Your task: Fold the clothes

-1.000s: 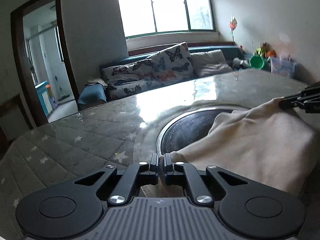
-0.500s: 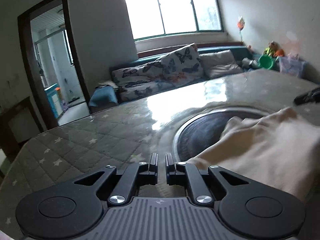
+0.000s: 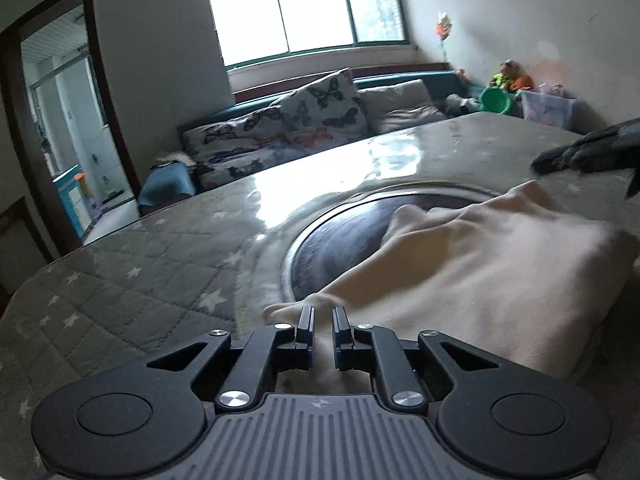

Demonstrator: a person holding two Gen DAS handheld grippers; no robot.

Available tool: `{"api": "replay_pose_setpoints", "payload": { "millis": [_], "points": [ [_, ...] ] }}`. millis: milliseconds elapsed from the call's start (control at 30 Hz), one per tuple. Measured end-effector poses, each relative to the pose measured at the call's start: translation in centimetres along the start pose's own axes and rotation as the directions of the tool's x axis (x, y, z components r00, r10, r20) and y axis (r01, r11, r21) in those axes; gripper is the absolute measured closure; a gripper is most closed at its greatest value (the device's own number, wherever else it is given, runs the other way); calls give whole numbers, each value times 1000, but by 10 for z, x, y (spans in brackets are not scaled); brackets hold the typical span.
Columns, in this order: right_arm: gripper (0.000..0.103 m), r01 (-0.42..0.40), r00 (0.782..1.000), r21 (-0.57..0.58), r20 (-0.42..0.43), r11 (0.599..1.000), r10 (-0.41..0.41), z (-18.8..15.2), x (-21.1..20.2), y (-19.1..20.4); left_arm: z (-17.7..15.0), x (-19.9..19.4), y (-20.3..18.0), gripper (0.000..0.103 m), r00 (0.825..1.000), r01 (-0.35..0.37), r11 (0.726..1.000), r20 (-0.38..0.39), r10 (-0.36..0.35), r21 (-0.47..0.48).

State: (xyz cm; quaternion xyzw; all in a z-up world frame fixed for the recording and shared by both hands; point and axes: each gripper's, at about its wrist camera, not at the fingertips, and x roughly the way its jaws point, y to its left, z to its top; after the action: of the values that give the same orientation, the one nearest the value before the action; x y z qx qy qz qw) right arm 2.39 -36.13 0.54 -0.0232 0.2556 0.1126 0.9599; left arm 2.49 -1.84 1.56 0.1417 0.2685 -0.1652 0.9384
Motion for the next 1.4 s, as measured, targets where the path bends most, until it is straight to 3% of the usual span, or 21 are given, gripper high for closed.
{"api": "replay_pose_setpoints", "payload": {
  "millis": [100,200,333,433,600,733,867,1000,1133,1300,1400],
  "points": [
    [87,-106,994,2,8,994,106,2,-3,3,1,1,3,92,1000,5,1000,6,-4,-21],
    [87,-172,985,-34,-41,985,170,-2,7,16,1,6,4,92,1000,-1,1000,1,1,-18],
    [89,-144,983,-38,-124,989,139,-10,28,15,-3,10,12,92,1000,-8,999,-13,8,-35],
    [92,-122,986,-12,-113,992,120,-8,25,11,0,7,20,90,999,-40,998,-3,40,-48],
    [91,-112,992,-66,-66,992,108,3,18,21,6,-5,39,89,995,-86,991,30,90,-103],
    [89,-174,983,-81,-69,981,169,6,23,34,8,-13,26,89,998,-6,997,65,11,-79],
    [88,-186,977,-111,-124,976,172,-1,38,47,5,-1,9,89,999,30,999,42,-29,-20],
    [88,-150,981,-86,-140,985,137,-3,43,40,0,21,16,89,1000,-2,1000,-20,2,-31],
    [84,-133,985,-74,-119,988,124,2,32,35,4,14,24,89,999,-40,997,7,40,-59],
    [76,-171,982,-113,-96,979,160,9,26,51,11,-3,-1,88,997,63,998,55,-62,-11],
    [76,-204,976,-120,-98,972,193,16,37,66,20,4,-18,88,991,118,993,61,-117,-5]
  ]
}}
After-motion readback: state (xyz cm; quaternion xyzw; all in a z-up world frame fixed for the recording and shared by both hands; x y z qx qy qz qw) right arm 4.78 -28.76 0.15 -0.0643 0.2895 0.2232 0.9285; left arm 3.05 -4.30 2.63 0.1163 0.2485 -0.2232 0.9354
